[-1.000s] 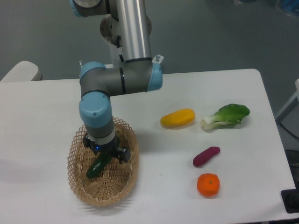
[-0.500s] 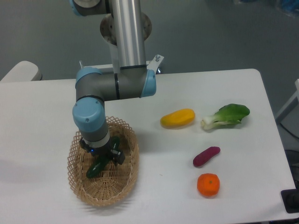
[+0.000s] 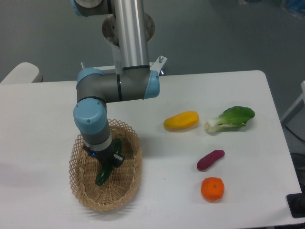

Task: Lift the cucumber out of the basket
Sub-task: 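Lift the cucumber out of the basket and carry it toward the sweet potato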

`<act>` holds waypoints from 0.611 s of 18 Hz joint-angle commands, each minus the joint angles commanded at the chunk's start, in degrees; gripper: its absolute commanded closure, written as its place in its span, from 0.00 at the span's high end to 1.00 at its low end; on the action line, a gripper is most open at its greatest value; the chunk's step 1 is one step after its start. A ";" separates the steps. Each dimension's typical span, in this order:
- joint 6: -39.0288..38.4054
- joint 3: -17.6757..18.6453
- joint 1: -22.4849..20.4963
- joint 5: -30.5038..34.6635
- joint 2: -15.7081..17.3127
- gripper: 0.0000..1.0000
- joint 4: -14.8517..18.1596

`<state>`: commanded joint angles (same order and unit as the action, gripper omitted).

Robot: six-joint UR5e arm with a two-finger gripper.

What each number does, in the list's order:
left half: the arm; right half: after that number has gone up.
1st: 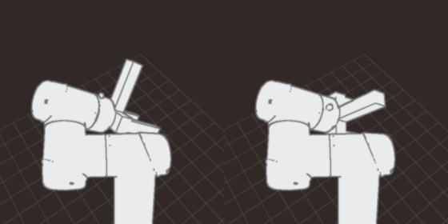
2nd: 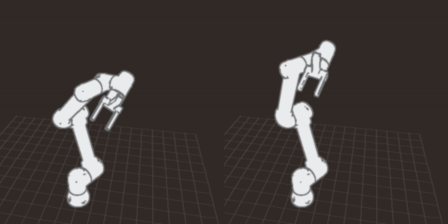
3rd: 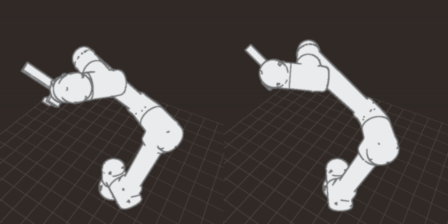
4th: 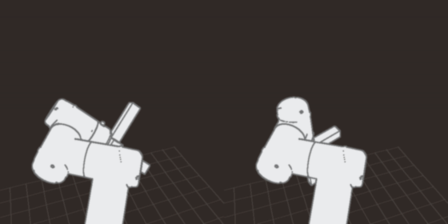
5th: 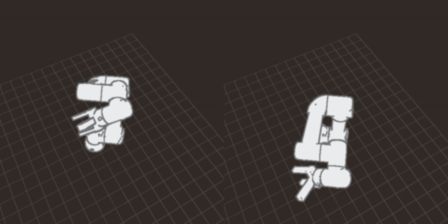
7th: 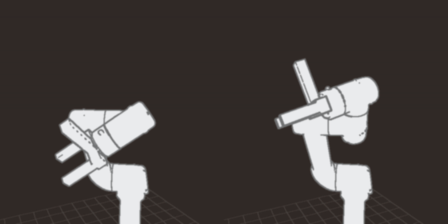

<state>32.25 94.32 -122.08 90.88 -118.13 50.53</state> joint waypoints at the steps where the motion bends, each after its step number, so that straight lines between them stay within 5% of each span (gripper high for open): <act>1: 1.31 -1.23 -0.09 0.09 0.09 0.19 0.44; 11: 15.72 -9.05 -9.92 -0.18 3.16 0.19 8.70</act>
<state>47.97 85.26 -132.00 90.70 -114.96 59.23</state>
